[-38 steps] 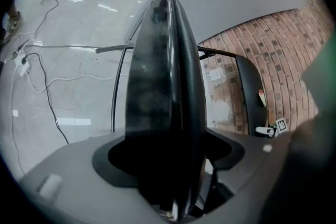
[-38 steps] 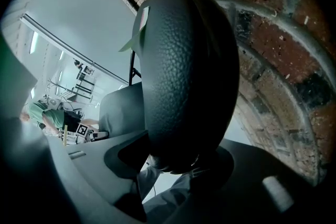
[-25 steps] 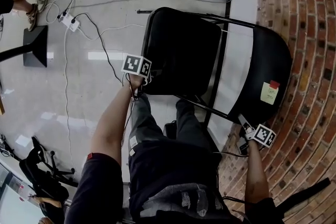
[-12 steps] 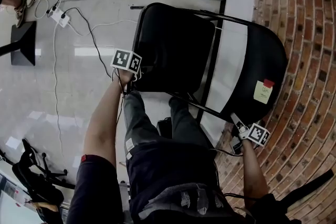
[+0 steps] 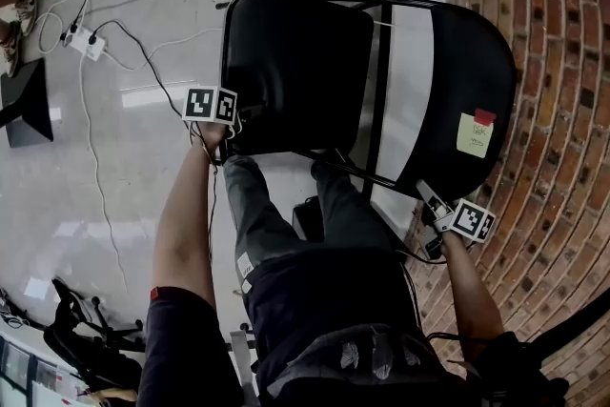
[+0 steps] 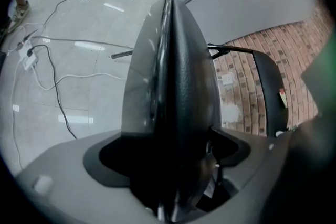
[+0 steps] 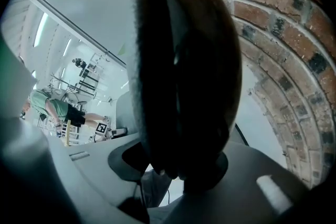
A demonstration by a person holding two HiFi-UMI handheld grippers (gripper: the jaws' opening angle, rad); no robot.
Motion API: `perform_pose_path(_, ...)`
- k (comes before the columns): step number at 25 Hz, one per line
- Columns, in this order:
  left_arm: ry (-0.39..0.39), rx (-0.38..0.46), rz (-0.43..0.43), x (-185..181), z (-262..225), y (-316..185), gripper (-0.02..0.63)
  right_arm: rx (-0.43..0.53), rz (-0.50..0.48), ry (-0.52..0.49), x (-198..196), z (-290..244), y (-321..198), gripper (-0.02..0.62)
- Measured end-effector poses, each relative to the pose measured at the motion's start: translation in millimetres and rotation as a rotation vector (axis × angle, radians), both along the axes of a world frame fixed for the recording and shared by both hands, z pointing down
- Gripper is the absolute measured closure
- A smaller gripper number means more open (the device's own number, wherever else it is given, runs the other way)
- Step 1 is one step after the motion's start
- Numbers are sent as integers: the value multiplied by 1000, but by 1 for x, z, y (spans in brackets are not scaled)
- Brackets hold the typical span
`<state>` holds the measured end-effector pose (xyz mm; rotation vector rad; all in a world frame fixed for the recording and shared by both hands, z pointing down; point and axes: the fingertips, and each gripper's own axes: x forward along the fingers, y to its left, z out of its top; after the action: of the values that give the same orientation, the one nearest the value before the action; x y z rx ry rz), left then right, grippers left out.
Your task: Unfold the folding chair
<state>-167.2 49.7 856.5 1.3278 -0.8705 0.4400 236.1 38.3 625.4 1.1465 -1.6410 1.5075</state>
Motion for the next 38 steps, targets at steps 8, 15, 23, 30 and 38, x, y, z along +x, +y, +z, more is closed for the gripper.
perform_pose_path(8, 26, 32, -6, -19, 17, 3, 137, 23, -8, 9, -31, 0, 9, 448)
perform_pose_path(15, 30, 55, -24, -27, 26, 6, 130, 42, -16, 8, -51, -5, 11, 453)
perform_pose_path(23, 30, 83, -31, -41, 36, 8, 127, 47, -8, 18, -69, -4, 20, 456)
perform_pose_path(30, 30, 95, -44, -49, 48, 13, 121, 44, -7, 11, -86, -2, 27, 457)
perform_pose_path(38, 54, 111, -39, -53, 50, 13, 121, 45, -24, 78, -83, 1, 27, 448)
